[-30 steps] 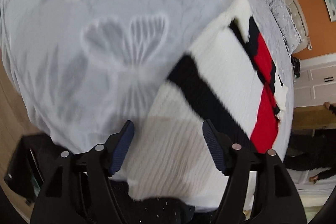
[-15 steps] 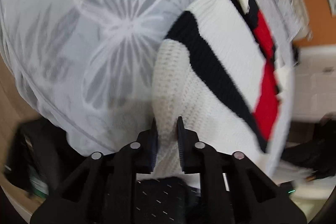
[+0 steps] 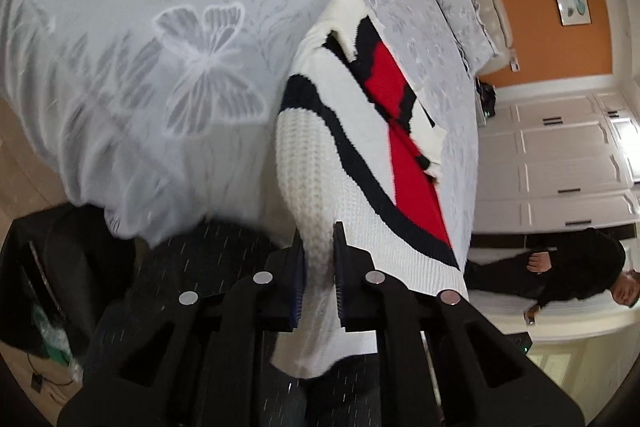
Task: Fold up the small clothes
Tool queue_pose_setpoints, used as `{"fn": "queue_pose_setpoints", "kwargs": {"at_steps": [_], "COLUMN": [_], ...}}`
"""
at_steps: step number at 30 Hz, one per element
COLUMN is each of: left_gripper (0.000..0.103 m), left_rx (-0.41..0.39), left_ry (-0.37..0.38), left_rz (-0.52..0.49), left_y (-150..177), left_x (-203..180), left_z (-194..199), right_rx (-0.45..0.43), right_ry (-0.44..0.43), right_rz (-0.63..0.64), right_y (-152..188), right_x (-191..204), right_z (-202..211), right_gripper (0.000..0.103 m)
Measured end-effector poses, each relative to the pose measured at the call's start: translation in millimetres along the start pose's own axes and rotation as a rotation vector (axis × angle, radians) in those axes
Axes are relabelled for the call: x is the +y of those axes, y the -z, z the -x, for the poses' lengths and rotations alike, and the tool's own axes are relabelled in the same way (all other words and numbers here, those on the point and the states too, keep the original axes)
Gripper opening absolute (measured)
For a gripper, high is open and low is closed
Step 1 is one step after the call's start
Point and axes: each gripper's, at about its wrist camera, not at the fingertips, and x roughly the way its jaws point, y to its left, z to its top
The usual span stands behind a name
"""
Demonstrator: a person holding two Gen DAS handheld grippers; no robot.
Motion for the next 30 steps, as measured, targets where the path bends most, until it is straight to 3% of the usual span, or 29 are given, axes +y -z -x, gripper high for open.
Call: {"fn": "queue_pose_setpoints", "kwargs": {"at_steps": [2,6,11,14,18,21,24,26,30], "left_gripper": [0.003,0.003,0.003,0.003,0.003,0.004,0.004,0.010,0.014], "left_rx": [0.012,0.036,0.006,-0.023,-0.065,-0.124,-0.181,-0.217,-0.278], "left_ry": [-0.007,-0.004,0.031,0.063,0.077,0.027,-0.049,-0.113,-0.310], "left_rz": [0.014,0.068,0.035,0.002,-0.063,-0.114,-0.131,-0.128,-0.135], "left_y": [15.1,49.4,58.4,39.5,-15.2,-63.6,-115.0,-148.2,-180.8], "left_x": [8.6,27.6,3.5,-20.1,-59.0,-87.1,-107.7,-115.1,-113.8], "left_z": [15.0,41.7,57.2,60.1,41.9,16.8,-22.0,-60.1,-103.1], "right_rx": [0.020,0.037,0.020,-0.036,-0.091,-0.109,-0.100,-0.090,-0.072], "right_ry": [0.004,-0.020,-0.058,-0.117,-0.177,-0.172,-0.136,-0.082,0.050], "right_rz": [0.001,-0.013,-0.009,0.007,-0.005,-0.009,-0.037,-0.051,-0.038], "right_y": [17.8,50.0,53.5,17.8,-49.8,-108.2,-171.5,-203.0,-230.3], "right_x": [-1.9,-3.8,10.6,22.0,25.1,24.8,19.0,13.4,10.7], "right_z": [13.7,35.3,53.1,55.1,34.3,1.2,-53.5,-92.1,-132.4], "right_gripper": [0.006,0.006,0.006,0.007,0.007,0.007,0.008,0.010,0.015]}}
